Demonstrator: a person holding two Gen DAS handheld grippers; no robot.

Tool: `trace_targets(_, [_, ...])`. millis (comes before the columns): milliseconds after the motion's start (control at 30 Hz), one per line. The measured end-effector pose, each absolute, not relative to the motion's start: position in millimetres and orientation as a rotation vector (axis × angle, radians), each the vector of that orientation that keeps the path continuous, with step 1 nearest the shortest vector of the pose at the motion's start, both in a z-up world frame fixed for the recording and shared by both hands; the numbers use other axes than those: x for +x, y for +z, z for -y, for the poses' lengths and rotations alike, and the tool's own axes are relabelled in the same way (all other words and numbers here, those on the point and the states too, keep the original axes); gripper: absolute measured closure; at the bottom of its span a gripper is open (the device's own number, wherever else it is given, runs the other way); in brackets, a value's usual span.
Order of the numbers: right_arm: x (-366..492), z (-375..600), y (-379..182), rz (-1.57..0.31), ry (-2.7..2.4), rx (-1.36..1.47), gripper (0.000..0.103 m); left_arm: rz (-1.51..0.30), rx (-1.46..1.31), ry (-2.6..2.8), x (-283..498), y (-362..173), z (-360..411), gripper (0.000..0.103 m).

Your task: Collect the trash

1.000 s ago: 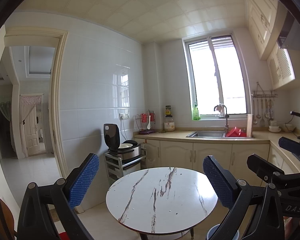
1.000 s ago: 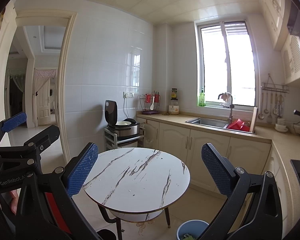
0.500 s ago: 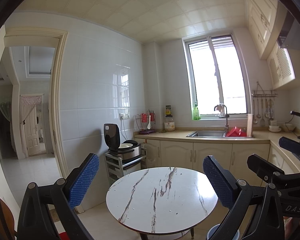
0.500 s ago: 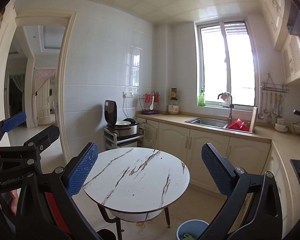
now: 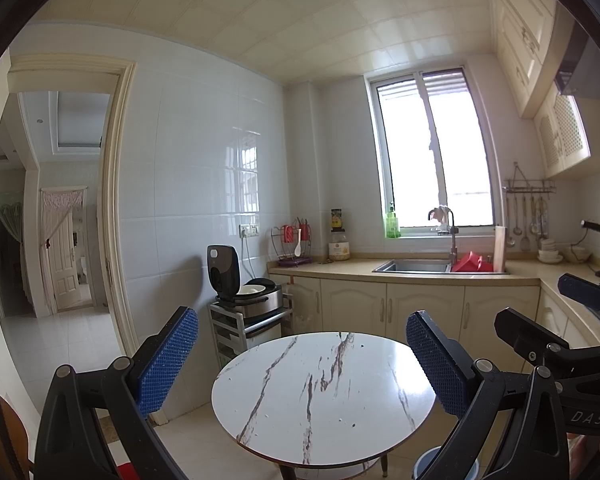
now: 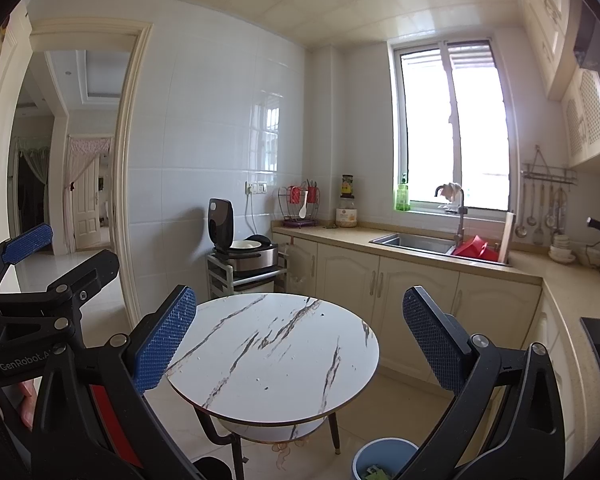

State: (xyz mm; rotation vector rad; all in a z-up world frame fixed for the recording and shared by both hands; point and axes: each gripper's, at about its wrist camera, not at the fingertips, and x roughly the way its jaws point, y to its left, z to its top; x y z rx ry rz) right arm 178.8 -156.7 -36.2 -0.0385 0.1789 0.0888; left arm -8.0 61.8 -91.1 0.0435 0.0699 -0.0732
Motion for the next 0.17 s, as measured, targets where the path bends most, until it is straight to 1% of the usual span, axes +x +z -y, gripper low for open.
trace_targets(167, [179.0, 156.9, -39.3, -0.185, 0.088, -0.036, 0.0, -0.075, 0.042, -0.076, -4.2, -89.7, -66.7, 0.001])
